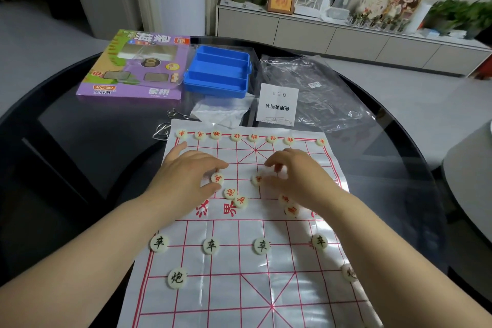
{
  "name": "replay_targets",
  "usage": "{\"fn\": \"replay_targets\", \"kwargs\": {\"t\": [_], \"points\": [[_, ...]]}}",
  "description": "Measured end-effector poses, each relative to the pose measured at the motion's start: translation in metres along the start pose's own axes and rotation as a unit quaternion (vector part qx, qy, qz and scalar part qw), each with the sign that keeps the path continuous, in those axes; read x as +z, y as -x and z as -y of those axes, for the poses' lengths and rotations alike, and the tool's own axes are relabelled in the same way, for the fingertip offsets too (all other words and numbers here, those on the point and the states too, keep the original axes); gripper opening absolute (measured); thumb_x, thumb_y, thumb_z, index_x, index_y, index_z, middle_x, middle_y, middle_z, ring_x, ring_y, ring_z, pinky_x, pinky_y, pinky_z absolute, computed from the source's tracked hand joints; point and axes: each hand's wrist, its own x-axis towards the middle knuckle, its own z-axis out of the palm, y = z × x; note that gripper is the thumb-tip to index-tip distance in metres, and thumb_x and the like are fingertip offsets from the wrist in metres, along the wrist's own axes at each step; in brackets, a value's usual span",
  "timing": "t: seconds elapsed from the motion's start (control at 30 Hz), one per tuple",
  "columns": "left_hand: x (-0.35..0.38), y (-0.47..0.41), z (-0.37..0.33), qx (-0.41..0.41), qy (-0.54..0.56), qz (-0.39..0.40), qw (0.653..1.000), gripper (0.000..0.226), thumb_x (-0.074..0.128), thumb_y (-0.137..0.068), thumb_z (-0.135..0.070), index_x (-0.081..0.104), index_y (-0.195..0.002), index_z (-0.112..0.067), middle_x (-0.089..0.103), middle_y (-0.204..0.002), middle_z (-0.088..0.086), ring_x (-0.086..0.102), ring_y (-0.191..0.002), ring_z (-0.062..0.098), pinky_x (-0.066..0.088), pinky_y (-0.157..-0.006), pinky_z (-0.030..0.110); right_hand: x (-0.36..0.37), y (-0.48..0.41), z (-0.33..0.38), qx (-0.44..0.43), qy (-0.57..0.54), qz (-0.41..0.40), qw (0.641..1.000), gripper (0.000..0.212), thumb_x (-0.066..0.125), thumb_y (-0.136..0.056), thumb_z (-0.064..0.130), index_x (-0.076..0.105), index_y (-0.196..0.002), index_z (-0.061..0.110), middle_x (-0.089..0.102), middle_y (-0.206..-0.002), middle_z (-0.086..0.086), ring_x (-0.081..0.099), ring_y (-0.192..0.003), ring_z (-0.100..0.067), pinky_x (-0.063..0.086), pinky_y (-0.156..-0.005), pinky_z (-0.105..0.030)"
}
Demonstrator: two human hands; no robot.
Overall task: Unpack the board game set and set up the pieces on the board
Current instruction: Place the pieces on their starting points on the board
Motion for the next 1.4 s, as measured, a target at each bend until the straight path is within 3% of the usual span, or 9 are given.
{"fn": "replay_targets", "kwargs": {"t": [0.17,0.33,0.57,0.77,0.87,0.97,1.1,1.27,1.4], "points": [[-0.001,0.006,-0.009,0.063,-0.028,0.048,0.996,0.038,0.051,-0.089,-0.037,0.046,-0.126,-0.037,0.044,-0.13,-0.021,0.029,-0.126,-0.002,-0.012,-0.107,0.019,-0.014,0.021,-0.021,0.038,-0.023,-0.021,0.999,0.028,0.056,-0.088,0.022,0.058,-0.115,0.017,0.05,-0.097,0.006,0.041,-0.085,-0.008,0.032,-0.061,-0.019],[-0.001,-0.002,-0.022,0.067,-0.073,0.104,0.99,0.043,0.046,-0.093,-0.031,0.037,-0.134,-0.038,0.041,-0.137,-0.017,0.024,-0.132,0.002,-0.009,-0.112,0.027,-0.009,0.037,-0.031,0.034,-0.016,0.001,0.999,0.026,0.056,-0.088,0.024,0.058,-0.114,0.02,0.049,-0.096,0.009,0.041,-0.082,-0.007,0.031,-0.058,-0.004],[-0.005,0.002,-0.025,0.018,-0.03,0.058,0.998,0.041,0.05,-0.09,-0.033,0.04,-0.131,-0.038,0.052,-0.124,-0.017,0.025,-0.132,0.008,-0.002,-0.111,0.023,-0.006,0.038,-0.037,0.035,-0.027,-0.004,0.999,0.025,0.055,-0.089,0.023,0.058,-0.113,0.02,0.051,-0.098,0.008,0.041,-0.076,-0.003,0.036,-0.056,-0.006],[-0.034,-0.011,-0.009,-0.092,0.0,-0.047,0.995,0.046,0.06,-0.084,-0.032,0.047,-0.127,-0.034,0.058,-0.113,-0.013,0.025,-0.133,0.02,0.021,-0.109,0.038,-0.004,0.022,-0.042,0.038,-0.032,-0.012,0.999,0.025,0.048,-0.09,0.01,0.061,-0.112,0.012,0.051,-0.098,0.001,0.044,-0.084,-0.009,0.031,-0.068,-0.014],[-0.043,-0.017,0.006,-0.137,-0.025,-0.048,0.989,0.05,0.063,-0.081,-0.031,0.047,-0.129,-0.03,0.06,-0.115,-0.008,0.027,-0.133,0.023,0.024,-0.108,0.04,-0.005,0.016,-0.045,0.047,-0.055,-0.008,0.997,0.023,0.049,-0.09,0.009,0.062,-0.108,0.011,0.048,-0.093,0.002,0.044,-0.083,-0.011,0.031,-0.061,-0.017],[-0.045,-0.02,0.011,-0.146,-0.038,-0.036,0.988,0.05,0.065,-0.08,-0.031,0.048,-0.127,-0.03,0.06,-0.111,-0.007,0.028,-0.132,0.023,0.025,-0.107,0.04,-0.005,0.015,-0.049,0.051,-0.091,-0.008,0.995,0.02,0.051,-0.089,0.009,0.064,-0.104,0.012,0.051,-0.088,0.004,0.046,-0.078,-0.01,0.033,-0.058,-0.011],[-0.031,-0.031,-0.003,-0.086,-0.027,-0.013,0.996,0.041,0.064,-0.08,-0.034,0.055,-0.12,-0.031,0.048,-0.089,-0.018,0.04,-0.109,0.012,0.034,-0.096,0.031,-0.009,0.016,-0.063,0.077,-0.084,-0.038,0.993,0.019,0.051,-0.089,0.011,0.063,-0.103,0.014,0.048,-0.078,0.012,0.042,-0.065,0.002,0.032,-0.055,-0.006],[0.0,-0.061,-0.049,-0.001,-0.016,0.063,0.998,0.038,0.061,-0.083,-0.035,0.054,-0.12,-0.03,0.06,-0.114,-0.008,0.046,-0.102,0.011,0.037,-0.087,0.023,-0.01,0.021,-0.076,0.102,-0.108,-0.064,0.987,0.015,0.055,-0.088,0.015,0.064,-0.1,0.014,0.048,-0.077,0.012,0.043,-0.065,0.001,0.037,-0.055,-0.003],[0.018,-0.083,-0.085,0.048,-0.008,0.07,0.996,0.035,0.061,-0.084,-0.035,0.055,-0.119,-0.028,0.059,-0.117,-0.01,0.051,-0.103,0.009,0.038,-0.081,0.02,-0.01,0.023,-0.08,0.101,-0.142,-0.08,0.981,0.016,0.055,-0.087,0.01,0.064,-0.099,0.012,0.054,-0.083,0.006,0.047,-0.07,-0.005,0.037,-0.057,0.0]]}}
